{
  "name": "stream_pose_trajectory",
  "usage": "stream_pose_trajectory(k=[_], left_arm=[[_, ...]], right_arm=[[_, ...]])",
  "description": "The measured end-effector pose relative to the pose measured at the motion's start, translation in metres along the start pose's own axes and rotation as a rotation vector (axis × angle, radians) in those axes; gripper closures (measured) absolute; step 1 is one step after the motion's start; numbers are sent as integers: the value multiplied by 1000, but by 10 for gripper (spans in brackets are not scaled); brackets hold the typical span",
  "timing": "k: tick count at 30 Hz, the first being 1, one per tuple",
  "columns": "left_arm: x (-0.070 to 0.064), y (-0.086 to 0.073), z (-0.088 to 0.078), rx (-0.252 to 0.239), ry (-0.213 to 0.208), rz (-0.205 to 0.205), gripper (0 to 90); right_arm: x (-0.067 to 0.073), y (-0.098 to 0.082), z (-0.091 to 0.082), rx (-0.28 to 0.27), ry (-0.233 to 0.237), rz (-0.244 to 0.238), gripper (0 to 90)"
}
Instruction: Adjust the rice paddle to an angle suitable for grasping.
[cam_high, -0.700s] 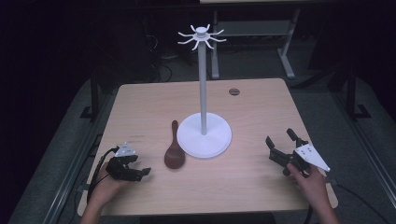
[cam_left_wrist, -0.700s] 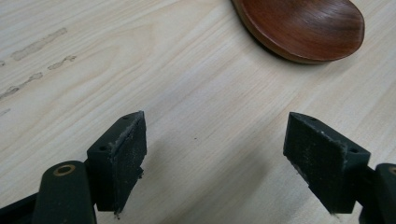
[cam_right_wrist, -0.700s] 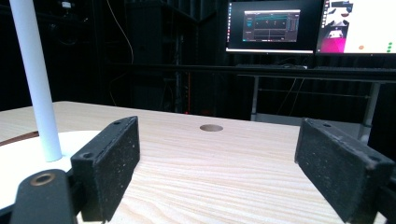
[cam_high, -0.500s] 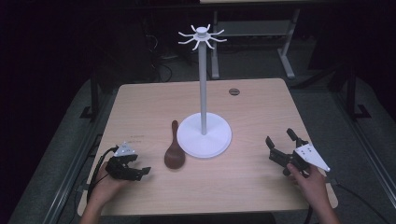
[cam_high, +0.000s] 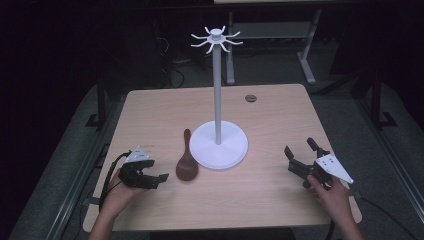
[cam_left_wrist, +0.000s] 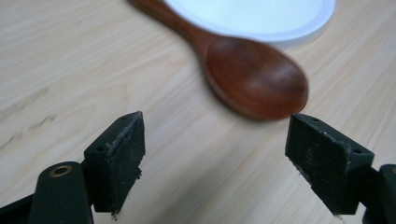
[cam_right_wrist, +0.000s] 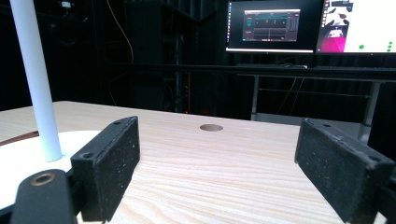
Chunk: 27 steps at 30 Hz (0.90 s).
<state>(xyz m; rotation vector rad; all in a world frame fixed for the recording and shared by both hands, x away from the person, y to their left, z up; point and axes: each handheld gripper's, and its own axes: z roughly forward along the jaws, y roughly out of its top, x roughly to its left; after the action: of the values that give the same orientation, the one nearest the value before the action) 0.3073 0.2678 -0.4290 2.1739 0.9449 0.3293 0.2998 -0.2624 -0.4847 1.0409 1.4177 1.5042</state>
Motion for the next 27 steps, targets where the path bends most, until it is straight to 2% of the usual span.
stream_pose_trajectory(k=[7,8,11,13,14,20,25,27], left_arm=[[-12,28,9,-22,-36,30,201],[-12,28,9,-22,-36,30,201],[-18,43,16,-37,-47,50,205],[-20,46,17,-40,-50,54,204],[-23,52,21,-36,-60,68,205],[-30,64,30,-50,-84,76,218],[-38,72,42,-41,-96,106,235],[-40,75,45,-37,-101,108,289]], right_arm=[[0,0,0,2,-1,1,133],[0,0,0,2,-1,1,133],[0,0,0,2,0,1,133],[0,0,0,2,0,1,133],[0,0,0,2,0,0,133],[0,0,0,4,0,5,133],[0,0,0,4,0,4,133],[-1,0,0,4,-3,3,133]])
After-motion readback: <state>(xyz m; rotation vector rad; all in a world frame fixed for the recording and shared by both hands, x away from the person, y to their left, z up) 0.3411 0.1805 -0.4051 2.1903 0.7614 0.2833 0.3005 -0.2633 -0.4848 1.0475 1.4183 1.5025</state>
